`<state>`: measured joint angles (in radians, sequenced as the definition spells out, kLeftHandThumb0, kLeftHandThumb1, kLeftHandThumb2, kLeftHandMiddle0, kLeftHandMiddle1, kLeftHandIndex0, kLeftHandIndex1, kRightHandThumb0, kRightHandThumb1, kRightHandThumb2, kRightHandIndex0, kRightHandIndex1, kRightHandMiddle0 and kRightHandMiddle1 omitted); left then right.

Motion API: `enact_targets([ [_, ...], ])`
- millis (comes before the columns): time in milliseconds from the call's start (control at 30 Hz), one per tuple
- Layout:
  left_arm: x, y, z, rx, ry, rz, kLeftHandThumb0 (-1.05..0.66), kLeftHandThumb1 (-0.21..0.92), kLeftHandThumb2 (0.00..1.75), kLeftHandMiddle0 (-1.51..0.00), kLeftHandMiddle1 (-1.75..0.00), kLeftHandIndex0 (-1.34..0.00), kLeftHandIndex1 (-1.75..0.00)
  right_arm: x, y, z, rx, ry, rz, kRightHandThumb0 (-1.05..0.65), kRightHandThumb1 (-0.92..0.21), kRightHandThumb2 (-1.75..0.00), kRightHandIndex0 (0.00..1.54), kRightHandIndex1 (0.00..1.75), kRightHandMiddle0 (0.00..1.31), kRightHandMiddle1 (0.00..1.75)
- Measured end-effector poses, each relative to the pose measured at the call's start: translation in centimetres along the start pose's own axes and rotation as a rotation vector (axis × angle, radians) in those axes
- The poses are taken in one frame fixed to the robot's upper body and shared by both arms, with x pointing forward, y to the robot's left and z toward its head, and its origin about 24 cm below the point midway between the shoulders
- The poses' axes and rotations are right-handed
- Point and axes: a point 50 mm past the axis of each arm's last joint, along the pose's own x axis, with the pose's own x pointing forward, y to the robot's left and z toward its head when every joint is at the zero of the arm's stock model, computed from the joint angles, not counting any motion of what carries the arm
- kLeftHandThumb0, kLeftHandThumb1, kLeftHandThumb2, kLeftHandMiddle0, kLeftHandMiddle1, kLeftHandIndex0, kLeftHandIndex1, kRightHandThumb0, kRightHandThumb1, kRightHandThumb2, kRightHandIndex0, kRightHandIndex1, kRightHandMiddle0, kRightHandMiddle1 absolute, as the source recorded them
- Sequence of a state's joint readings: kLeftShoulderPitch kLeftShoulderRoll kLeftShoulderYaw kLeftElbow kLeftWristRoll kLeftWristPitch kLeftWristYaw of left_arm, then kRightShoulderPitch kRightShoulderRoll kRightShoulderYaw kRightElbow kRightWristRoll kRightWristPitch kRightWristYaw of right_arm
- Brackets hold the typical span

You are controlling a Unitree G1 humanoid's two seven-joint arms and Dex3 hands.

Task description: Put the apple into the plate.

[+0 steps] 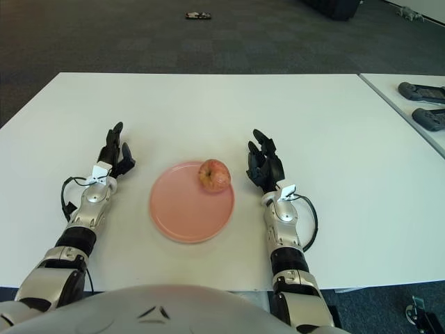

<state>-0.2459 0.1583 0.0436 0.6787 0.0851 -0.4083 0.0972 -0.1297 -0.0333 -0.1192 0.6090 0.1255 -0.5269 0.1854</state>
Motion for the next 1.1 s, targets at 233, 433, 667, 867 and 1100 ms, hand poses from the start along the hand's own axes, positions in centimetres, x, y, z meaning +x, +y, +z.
enact_targets([
  [233,-0.5,0.1,0.0,0.0,0.005,-0.005,-0.84,0.92,1.0,-0.06,0.0,0.0,-0.16,0.0,0.0,0.0,-0.003,0.002,-0.001,-0.61,-0.92,-0.6,0.24,0.0,0.0,0.48],
  [433,-0.8,0.1,0.0,-0.003,0.008,-0.001,-0.84,0.92,1.01,-0.05,0.0,0.0,-0.14,0.0,0.1,-0.1,-0.005,0.003,0.001,-0.62,-0.92,-0.6,0.24,0.0,0.0,0.48],
  [667,-0.9,0.1,0.1,-0.018,0.013,0.007,-0.83,0.92,1.01,-0.06,0.0,0.0,-0.16,0.0,0.1,-0.1,-0.006,0.004,0.002,-0.63,-0.92,-0.57,0.24,0.0,0.0,0.47],
  [867,-1.2,-0.1,0.1,-0.032,0.01,0.013,-0.81,0.92,1.01,-0.07,-0.01,0.0,-0.19,-0.1,0.1,-0.1,-0.01,0.006,0.001,-0.62,-0.92,-0.56,0.24,0.0,0.0,0.46],
  [1100,-1.5,-0.2,0.1,-0.045,0.002,0.019,-0.8,0.92,1.01,-0.08,-0.01,0.0,-0.21,-0.2,0.1,-0.1,-0.012,0.004,-0.001,-0.61,-0.92,-0.58,0.26,0.01,0.0,0.48],
])
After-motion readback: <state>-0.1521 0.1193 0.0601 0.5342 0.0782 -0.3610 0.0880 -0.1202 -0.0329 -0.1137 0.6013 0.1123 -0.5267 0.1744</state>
